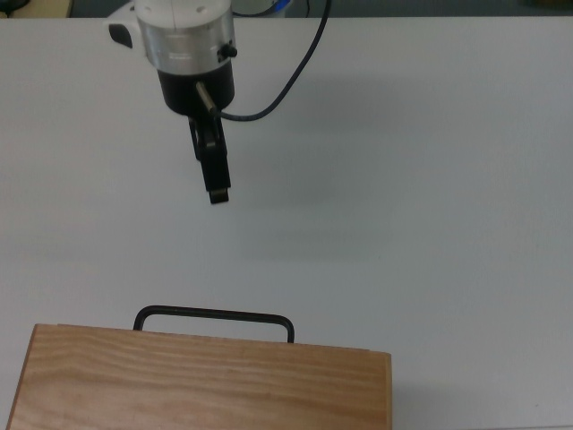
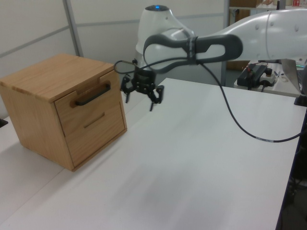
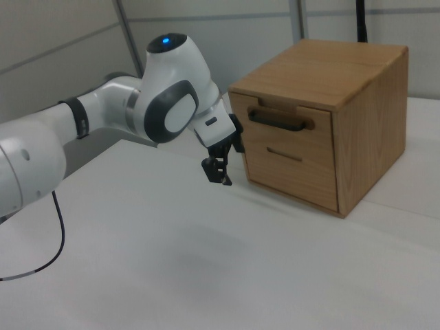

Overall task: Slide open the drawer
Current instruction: 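Lower the gripper onto the black bar handle and close on it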

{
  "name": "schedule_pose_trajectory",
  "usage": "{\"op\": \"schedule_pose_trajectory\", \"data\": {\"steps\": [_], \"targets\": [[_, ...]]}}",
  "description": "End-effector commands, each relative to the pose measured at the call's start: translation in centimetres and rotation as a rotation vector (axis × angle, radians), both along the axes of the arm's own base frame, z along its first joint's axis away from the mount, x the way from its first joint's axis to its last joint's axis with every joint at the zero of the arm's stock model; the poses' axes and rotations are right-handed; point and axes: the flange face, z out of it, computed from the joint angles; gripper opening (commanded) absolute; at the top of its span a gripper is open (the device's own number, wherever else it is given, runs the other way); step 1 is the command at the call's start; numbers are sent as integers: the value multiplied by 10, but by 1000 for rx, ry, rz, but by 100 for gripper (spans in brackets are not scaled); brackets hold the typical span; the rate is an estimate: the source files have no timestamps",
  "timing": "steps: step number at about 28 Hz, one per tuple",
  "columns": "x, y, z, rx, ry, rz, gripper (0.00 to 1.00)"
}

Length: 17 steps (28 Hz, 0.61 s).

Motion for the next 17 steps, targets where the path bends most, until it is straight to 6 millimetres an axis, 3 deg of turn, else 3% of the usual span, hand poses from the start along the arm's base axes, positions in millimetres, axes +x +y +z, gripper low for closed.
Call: {"op": "schedule_pose_trajectory", "data": {"steps": [1, 11, 17], "targets": [[15, 6, -1, 53, -122, -116, 99], [37, 12, 0, 129, -337, -214, 100], [53, 11, -9, 165, -501, -232, 100]]}}
